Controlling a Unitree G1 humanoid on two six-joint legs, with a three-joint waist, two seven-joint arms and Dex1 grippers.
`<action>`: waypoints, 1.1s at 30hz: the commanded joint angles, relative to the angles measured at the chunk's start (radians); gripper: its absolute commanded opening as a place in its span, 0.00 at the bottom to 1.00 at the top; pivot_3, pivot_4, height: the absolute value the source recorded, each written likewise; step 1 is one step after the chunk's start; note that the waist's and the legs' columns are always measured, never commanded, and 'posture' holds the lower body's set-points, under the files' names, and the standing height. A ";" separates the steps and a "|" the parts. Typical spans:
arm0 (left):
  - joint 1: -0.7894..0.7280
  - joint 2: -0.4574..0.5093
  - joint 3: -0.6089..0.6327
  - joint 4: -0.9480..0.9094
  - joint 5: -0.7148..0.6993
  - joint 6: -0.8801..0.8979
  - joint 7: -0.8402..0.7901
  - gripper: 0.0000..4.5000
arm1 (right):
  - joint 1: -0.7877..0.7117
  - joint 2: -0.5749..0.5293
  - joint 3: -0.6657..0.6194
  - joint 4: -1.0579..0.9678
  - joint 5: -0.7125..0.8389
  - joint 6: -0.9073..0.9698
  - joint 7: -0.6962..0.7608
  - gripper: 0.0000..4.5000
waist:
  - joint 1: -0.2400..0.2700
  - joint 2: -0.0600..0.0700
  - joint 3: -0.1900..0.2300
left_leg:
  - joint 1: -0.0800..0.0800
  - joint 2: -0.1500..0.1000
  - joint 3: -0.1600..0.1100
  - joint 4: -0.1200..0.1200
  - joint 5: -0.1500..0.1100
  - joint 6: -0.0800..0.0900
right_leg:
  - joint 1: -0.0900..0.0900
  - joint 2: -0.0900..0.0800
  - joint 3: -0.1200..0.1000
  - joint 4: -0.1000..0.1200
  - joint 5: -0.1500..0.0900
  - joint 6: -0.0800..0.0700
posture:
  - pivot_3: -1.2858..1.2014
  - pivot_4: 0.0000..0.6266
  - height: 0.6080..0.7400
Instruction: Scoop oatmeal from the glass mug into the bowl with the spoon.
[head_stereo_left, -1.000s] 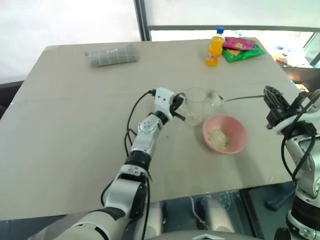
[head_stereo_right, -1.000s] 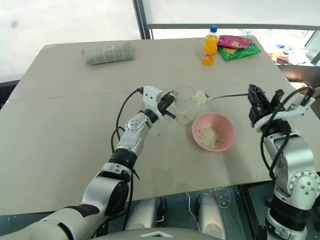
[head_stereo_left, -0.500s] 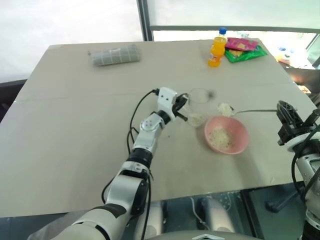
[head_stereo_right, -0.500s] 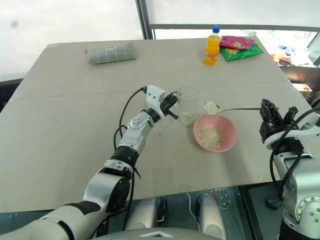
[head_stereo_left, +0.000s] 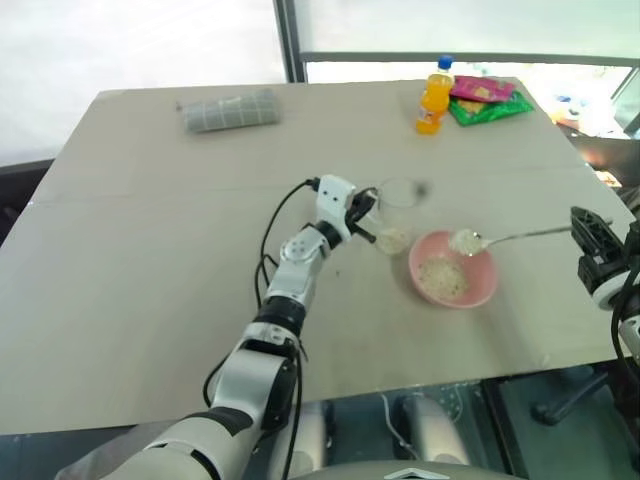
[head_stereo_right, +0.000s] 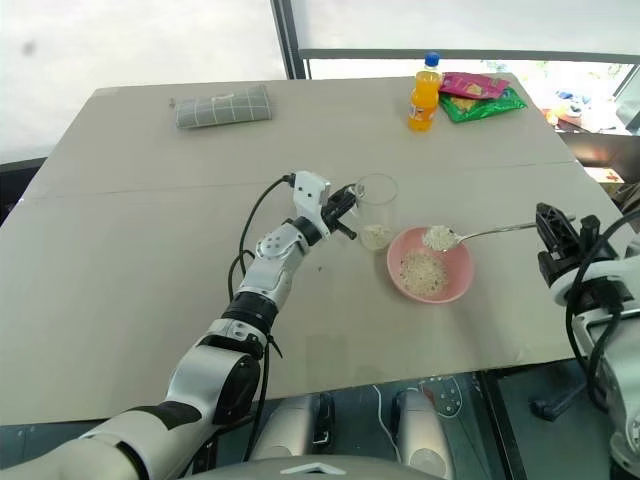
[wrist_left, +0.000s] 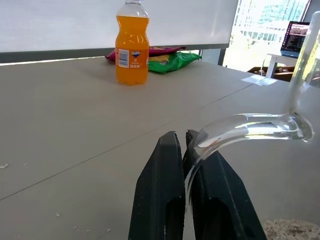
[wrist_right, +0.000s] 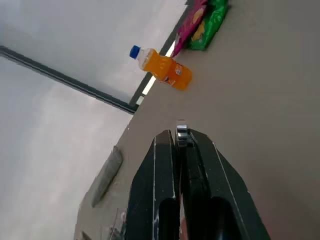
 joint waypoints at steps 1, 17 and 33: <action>-0.011 -0.007 -0.006 -0.002 0.004 -0.017 -0.001 0.01 | -0.036 -0.069 0.018 -0.006 -0.056 0.047 0.032 0.00 | 0.000 0.000 0.000 | 0.000 0.000 0.000 0.000 0.000 0.000 | 0.000 0.000 0.000 0.000 0.000 0.000 | 0.52 0.24 1.00; 0.003 0.007 -0.004 -0.043 0.002 0.006 0.016 0.01 | -0.187 -0.391 0.094 0.008 -0.276 0.291 0.256 0.00 | 0.001 -0.001 0.000 | 0.000 -0.001 -0.002 0.001 0.000 0.000 | 0.002 0.000 -0.001 -0.001 0.000 0.000 | 0.52 0.24 1.00; -0.016 0.029 -0.019 -0.199 0.008 0.137 0.064 0.01 | -0.373 -0.563 0.287 -0.028 -0.750 0.414 0.715 0.00 | 0.001 -0.002 0.000 | -0.001 -0.001 -0.002 0.002 0.000 0.000 | 0.001 0.000 -0.001 -0.001 0.000 0.000 | 0.52 0.24 1.00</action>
